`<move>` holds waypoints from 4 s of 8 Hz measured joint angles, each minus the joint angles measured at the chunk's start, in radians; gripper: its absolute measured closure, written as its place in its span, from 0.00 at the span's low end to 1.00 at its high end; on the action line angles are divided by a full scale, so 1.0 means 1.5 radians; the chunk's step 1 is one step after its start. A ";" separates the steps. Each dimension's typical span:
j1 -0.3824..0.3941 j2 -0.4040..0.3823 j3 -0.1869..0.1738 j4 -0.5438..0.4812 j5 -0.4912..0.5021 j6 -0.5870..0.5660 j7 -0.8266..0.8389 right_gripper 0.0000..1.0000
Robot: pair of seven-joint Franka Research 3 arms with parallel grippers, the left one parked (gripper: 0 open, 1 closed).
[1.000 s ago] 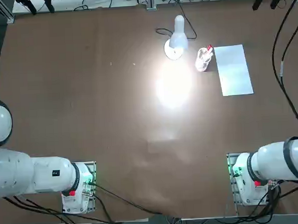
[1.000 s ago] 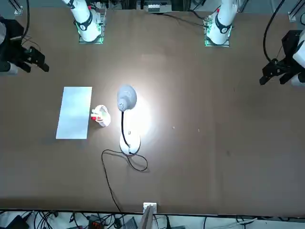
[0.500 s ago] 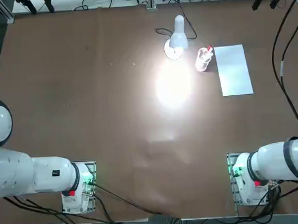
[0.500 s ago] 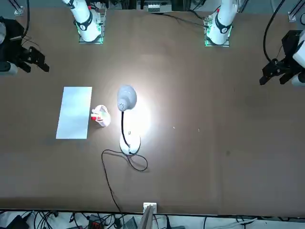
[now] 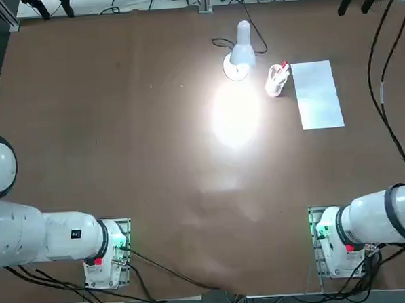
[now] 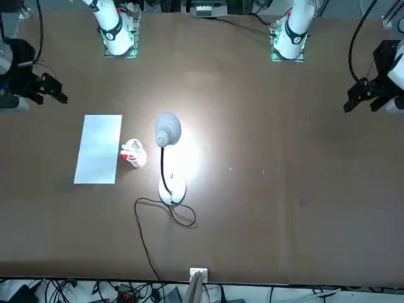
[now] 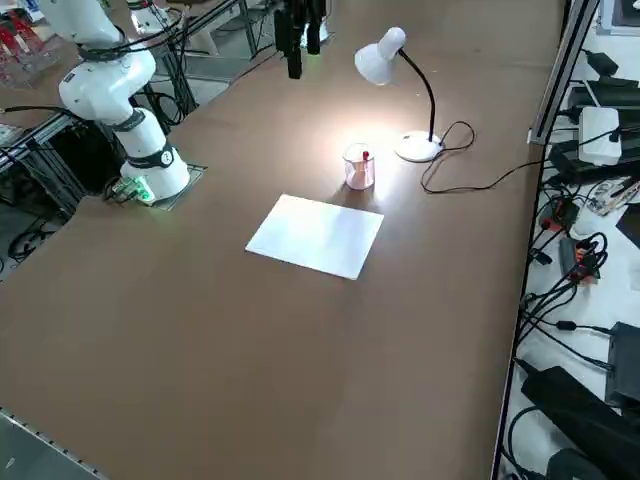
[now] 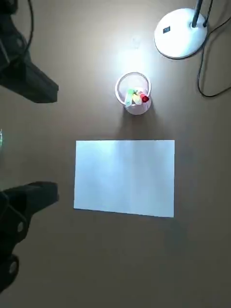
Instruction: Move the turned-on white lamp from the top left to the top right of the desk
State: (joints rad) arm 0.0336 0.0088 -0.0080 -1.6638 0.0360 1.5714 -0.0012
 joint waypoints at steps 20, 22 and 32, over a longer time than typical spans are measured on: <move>0.398 0.132 0.015 -0.071 -0.207 0.460 0.551 0.00; 0.398 0.140 0.011 -0.071 -0.209 0.461 0.539 0.00; 0.387 0.157 0.001 -0.049 -0.208 0.466 0.537 0.27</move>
State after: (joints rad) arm 0.6146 0.2448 -0.0067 -1.7377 -0.2761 2.2699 0.8051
